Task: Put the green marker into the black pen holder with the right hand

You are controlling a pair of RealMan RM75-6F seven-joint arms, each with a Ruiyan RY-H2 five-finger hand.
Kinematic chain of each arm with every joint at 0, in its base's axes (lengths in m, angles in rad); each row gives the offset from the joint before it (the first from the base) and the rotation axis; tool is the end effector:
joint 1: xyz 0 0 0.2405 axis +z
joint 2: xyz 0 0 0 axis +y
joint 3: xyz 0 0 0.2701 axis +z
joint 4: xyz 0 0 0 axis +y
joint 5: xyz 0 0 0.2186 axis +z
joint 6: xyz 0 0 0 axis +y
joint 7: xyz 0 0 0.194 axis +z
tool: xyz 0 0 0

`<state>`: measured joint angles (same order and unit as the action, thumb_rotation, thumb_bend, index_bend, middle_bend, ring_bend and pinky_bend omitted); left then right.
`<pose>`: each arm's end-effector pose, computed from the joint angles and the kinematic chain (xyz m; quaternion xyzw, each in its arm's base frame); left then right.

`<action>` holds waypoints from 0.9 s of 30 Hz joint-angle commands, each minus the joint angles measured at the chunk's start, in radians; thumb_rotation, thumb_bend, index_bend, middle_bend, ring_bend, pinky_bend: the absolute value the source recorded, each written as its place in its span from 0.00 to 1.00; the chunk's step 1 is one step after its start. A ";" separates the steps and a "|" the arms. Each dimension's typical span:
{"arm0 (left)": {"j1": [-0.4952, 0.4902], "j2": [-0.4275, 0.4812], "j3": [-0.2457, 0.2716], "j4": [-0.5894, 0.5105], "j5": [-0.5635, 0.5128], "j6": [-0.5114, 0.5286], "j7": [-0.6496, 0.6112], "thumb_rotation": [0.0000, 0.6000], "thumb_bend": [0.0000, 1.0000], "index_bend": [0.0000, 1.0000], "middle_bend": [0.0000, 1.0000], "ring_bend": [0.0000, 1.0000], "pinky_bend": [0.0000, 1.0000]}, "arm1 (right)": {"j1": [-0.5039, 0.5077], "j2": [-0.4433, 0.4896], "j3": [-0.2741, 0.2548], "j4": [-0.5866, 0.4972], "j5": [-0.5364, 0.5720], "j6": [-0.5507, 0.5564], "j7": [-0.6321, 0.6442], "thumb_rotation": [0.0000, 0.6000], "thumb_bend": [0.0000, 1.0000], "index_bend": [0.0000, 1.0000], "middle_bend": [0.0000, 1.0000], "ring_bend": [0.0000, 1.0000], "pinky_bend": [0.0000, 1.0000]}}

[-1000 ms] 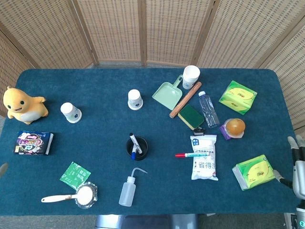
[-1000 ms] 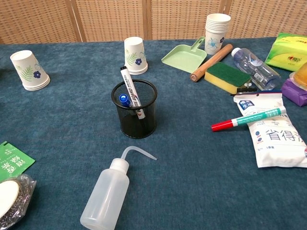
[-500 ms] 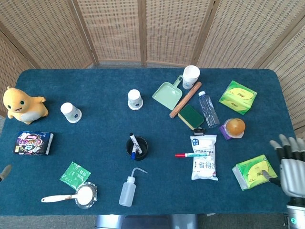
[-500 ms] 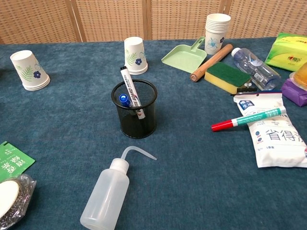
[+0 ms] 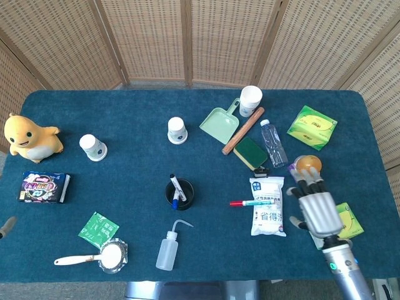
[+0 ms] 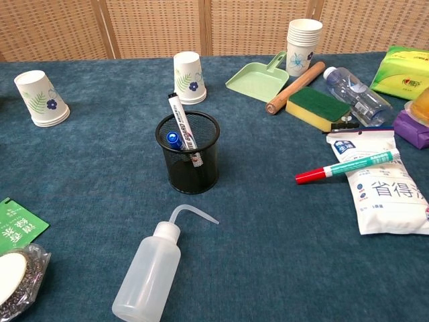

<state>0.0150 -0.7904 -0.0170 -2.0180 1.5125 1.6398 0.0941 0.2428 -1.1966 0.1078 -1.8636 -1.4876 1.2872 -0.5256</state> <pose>-0.2703 0.1924 0.2426 -0.5588 -0.3737 -0.3894 0.6297 -0.2217 -0.2745 0.0885 0.7072 -0.2957 0.3486 0.5394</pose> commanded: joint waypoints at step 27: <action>0.018 0.032 0.001 0.027 0.031 0.004 -0.101 1.00 0.28 0.14 0.00 0.00 0.00 | 0.224 -0.261 0.053 -0.044 0.403 -0.086 -0.477 1.00 0.27 0.42 0.00 0.00 0.00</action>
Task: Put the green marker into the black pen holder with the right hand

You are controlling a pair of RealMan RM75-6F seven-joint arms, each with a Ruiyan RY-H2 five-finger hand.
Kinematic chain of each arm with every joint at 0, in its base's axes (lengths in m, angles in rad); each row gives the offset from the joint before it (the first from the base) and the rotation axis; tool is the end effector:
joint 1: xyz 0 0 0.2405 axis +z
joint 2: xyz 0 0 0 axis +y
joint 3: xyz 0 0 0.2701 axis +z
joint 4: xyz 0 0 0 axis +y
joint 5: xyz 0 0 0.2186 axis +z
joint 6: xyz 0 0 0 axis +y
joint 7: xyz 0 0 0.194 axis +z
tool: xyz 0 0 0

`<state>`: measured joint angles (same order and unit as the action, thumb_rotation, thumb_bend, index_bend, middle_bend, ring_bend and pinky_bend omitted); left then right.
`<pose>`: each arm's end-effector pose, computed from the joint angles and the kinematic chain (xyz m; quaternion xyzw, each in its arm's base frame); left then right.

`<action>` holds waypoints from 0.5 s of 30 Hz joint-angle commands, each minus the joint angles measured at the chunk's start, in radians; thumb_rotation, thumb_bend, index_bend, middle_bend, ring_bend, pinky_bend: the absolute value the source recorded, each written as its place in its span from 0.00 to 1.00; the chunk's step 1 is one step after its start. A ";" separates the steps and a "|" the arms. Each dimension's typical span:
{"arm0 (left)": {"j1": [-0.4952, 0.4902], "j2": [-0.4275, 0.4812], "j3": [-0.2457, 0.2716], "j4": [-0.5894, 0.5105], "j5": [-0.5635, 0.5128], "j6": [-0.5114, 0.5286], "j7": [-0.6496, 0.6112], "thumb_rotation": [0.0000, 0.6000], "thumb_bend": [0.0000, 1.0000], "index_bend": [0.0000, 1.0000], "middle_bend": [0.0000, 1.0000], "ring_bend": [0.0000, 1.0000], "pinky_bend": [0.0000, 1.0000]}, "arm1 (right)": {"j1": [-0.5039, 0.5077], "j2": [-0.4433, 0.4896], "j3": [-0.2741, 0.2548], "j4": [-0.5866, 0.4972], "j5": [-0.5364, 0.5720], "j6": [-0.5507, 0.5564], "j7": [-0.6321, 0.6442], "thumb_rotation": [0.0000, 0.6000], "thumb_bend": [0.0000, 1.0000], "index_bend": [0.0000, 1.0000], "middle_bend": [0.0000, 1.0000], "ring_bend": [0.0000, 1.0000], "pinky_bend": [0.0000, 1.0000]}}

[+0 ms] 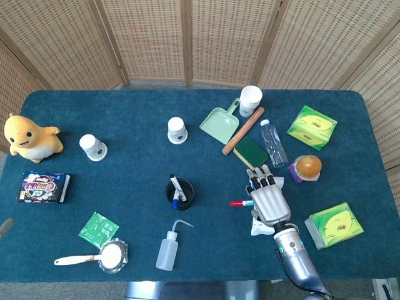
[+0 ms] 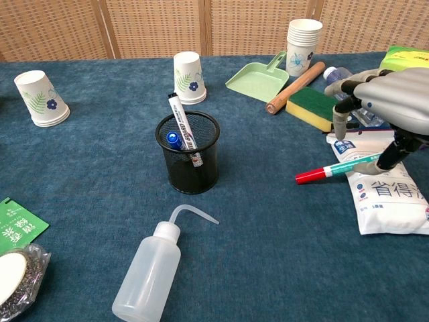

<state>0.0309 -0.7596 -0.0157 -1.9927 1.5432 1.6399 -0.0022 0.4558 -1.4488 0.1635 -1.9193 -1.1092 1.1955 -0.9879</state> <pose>-0.2725 0.1881 0.2506 -0.5579 -0.3823 -0.4049 0.6153 -0.1577 -0.3092 0.0031 0.7544 -0.2924 0.2817 0.5158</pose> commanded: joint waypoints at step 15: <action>0.001 0.003 -0.001 0.001 0.003 -0.008 -0.006 1.00 0.28 0.14 0.00 0.00 0.00 | 0.050 -0.007 -0.024 0.065 0.064 0.038 -0.029 1.00 0.28 0.46 0.00 0.00 0.00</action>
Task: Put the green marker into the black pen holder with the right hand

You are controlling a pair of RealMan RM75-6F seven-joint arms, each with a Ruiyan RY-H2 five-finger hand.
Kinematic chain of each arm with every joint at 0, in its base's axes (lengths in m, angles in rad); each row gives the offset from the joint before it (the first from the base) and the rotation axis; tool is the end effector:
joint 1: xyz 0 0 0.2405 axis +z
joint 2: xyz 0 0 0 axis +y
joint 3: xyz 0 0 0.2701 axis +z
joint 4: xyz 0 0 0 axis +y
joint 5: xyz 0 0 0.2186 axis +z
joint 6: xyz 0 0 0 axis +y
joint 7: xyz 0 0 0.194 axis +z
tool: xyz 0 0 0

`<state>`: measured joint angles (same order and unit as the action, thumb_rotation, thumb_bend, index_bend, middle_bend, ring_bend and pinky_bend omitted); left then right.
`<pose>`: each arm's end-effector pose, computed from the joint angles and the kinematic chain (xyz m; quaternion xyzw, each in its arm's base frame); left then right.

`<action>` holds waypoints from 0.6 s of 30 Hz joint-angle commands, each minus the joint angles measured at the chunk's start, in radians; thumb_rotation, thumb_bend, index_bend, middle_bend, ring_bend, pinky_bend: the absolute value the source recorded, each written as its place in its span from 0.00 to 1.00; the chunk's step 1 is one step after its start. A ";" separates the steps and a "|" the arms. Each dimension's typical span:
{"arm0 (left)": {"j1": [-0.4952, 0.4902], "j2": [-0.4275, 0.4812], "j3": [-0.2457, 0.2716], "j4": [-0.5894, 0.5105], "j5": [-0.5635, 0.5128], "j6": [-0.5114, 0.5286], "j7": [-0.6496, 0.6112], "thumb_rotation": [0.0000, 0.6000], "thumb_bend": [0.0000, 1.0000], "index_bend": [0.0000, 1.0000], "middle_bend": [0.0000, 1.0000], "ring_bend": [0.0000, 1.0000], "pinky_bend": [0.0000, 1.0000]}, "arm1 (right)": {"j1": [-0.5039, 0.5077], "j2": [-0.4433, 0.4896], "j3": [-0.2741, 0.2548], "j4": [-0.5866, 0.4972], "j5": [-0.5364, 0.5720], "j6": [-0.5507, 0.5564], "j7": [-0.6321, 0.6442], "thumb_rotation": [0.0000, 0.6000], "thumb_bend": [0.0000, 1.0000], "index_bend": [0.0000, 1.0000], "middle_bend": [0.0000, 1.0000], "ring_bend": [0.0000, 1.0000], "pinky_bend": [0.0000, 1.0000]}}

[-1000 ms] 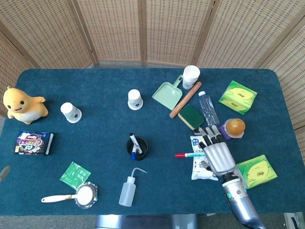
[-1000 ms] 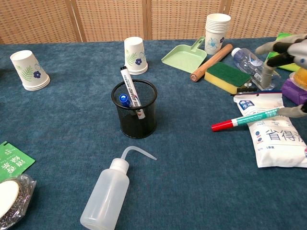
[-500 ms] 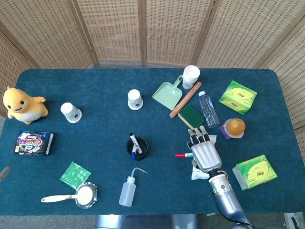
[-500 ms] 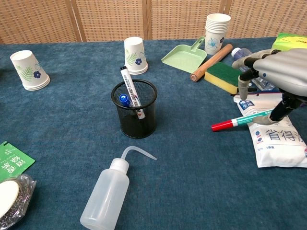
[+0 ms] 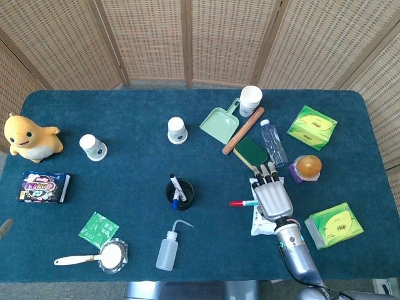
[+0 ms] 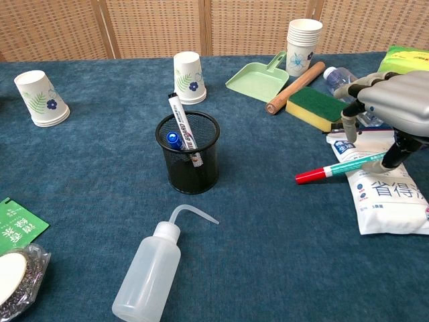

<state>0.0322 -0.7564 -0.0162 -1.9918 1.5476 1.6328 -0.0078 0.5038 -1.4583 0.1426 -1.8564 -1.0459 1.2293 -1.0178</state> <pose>-0.2726 0.1880 0.2500 -0.5602 -0.3842 -0.4041 0.6126 -0.1728 -0.3224 0.0011 0.7545 -0.2766 0.2486 0.5408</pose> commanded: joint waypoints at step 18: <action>-0.002 0.001 0.001 -0.005 0.008 -0.013 0.003 1.00 0.28 0.14 0.00 0.00 0.00 | 0.009 -0.002 -0.053 0.076 -0.016 0.024 0.063 1.00 0.30 0.57 0.00 0.00 0.00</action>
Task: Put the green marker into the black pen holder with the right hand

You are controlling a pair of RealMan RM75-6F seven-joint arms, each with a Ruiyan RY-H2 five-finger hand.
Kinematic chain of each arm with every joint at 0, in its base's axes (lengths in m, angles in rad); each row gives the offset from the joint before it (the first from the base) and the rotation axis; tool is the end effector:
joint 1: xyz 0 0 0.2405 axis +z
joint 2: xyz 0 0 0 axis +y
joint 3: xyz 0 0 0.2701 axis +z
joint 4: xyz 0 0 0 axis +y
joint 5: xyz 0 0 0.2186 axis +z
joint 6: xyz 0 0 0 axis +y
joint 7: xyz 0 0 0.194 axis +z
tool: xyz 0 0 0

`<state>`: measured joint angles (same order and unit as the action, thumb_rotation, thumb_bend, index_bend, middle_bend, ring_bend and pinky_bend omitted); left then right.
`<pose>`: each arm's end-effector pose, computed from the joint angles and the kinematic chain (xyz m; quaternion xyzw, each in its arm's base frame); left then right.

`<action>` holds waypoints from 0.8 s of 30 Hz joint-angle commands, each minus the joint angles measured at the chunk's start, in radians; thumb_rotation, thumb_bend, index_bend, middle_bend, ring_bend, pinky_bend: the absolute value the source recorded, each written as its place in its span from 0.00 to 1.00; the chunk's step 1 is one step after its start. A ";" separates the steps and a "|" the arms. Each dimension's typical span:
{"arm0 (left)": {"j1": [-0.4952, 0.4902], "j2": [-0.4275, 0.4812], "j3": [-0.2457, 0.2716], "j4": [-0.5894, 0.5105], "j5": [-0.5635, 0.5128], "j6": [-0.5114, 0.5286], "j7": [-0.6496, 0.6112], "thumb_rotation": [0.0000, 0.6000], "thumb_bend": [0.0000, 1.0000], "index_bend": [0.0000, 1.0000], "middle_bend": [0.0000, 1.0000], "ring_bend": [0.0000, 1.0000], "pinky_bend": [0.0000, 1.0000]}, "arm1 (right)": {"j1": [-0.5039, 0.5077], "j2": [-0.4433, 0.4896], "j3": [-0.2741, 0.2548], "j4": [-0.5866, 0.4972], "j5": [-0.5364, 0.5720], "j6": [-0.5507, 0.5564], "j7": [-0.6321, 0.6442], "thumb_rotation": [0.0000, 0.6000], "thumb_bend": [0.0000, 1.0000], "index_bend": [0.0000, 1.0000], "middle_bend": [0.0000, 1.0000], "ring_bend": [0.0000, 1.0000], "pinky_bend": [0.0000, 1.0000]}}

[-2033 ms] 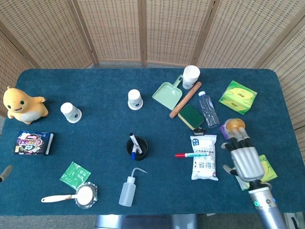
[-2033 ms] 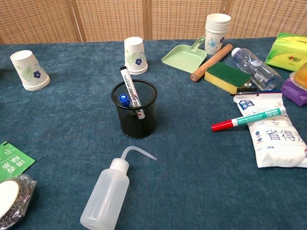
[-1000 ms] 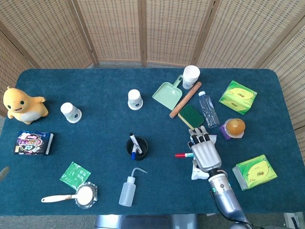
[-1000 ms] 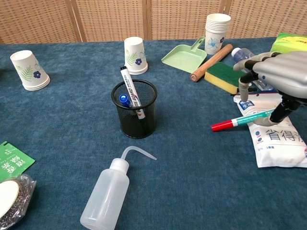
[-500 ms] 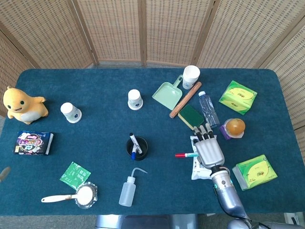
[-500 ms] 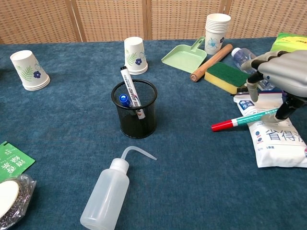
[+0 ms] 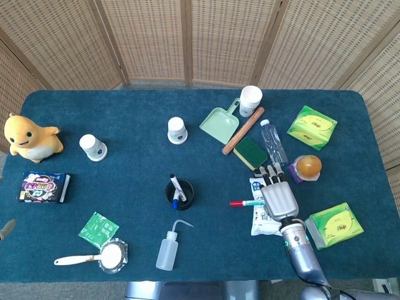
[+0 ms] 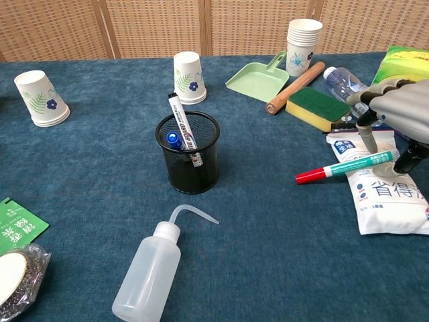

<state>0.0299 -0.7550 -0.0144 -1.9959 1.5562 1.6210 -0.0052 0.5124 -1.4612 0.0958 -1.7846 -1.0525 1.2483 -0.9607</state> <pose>-0.2710 0.1885 0.2471 -0.5656 -0.3863 -0.4026 0.6073 -0.1943 -0.3240 -0.0015 0.7526 -0.2749 0.2346 0.5505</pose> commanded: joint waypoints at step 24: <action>-0.003 -0.004 0.001 -0.008 0.006 -0.010 0.015 1.00 0.28 0.14 0.00 0.00 0.00 | -0.003 0.098 -0.020 -0.141 -0.175 0.115 -0.049 1.00 0.41 0.65 0.05 0.00 0.00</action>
<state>0.0270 -0.7587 -0.0130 -2.0037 1.5624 1.6105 0.0097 0.5054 -1.3861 0.0697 -1.8914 -1.2057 1.3492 -0.9837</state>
